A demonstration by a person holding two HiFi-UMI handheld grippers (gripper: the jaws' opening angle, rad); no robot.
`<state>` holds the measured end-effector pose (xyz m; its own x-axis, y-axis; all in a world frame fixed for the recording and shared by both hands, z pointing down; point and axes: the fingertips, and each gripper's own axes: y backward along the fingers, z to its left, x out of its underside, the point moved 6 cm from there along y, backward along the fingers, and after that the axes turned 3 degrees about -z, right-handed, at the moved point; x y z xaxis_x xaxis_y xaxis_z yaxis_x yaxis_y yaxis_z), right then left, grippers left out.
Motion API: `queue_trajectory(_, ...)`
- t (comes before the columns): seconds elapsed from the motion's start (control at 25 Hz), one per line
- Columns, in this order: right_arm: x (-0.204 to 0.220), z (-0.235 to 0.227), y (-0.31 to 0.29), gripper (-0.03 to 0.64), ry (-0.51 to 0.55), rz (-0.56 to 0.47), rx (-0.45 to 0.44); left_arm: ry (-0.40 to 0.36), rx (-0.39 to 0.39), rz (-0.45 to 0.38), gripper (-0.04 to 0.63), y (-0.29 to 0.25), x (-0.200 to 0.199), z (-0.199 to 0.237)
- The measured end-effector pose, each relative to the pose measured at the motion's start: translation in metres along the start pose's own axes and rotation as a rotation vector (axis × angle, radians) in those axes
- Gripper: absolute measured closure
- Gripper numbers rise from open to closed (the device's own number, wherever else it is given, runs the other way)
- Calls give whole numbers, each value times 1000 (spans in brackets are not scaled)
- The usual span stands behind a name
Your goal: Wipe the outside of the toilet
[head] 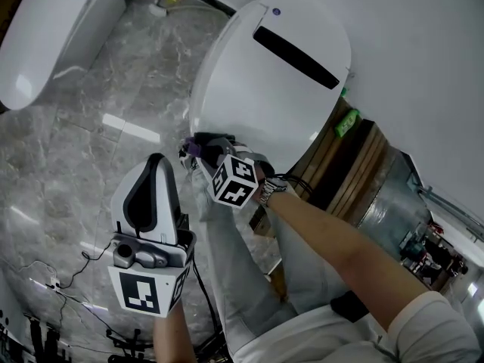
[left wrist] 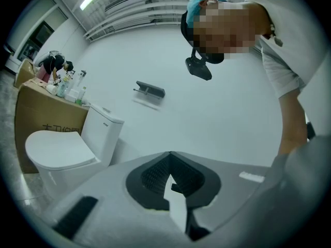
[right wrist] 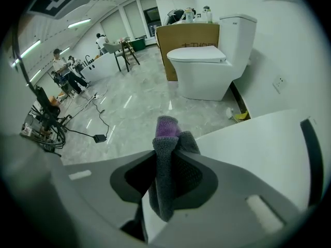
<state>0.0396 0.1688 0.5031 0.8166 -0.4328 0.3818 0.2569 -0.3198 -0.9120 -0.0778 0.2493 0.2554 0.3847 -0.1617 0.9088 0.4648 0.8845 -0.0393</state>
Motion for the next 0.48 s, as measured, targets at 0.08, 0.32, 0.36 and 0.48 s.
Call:
queue_trajectory(0.08, 4, 12, -1, 531, -19, -1, -6, -1, -11, 4, 592, -1, 1, 4)
queue_trajectory(0.32, 19, 57, -9, 532, 40, 18, -72, -4, -37, -5, 592, -8, 8, 7)
queue_trajectory(0.36, 23, 65, -10, 532, 65, 24, -91, -3, -40, -4, 592, -8, 10, 6)
queue_trajectory(0.48, 34, 84, -12, 532, 167, 41, -140, 0, -48, 5, 592, -13, 15, -4)
